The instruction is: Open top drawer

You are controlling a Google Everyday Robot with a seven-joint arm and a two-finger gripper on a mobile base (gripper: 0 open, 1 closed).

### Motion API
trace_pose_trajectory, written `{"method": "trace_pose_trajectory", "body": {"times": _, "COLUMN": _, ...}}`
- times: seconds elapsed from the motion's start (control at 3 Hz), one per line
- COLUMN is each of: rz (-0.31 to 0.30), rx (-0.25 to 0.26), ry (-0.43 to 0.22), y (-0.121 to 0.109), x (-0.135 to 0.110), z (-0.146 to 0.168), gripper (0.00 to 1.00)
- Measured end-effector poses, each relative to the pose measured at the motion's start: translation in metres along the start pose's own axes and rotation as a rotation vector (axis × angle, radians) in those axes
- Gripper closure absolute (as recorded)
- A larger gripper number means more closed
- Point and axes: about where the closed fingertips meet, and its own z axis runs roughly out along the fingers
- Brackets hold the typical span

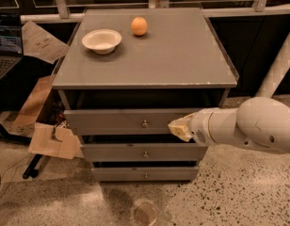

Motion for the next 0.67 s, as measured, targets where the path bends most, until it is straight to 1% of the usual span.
{"method": "trace_pose_trajectory", "body": {"times": 0.33, "rz": 0.000, "rx": 0.000, "ry": 0.000, "y": 0.0000, "x": 0.0000, "z": 0.0000, "gripper": 0.94}}
{"method": "trace_pose_trajectory", "body": {"times": 0.67, "rz": -0.001, "rx": -0.001, "ry": 0.000, "y": 0.0002, "x": -0.0002, "z": 0.0002, "gripper": 1.00}}
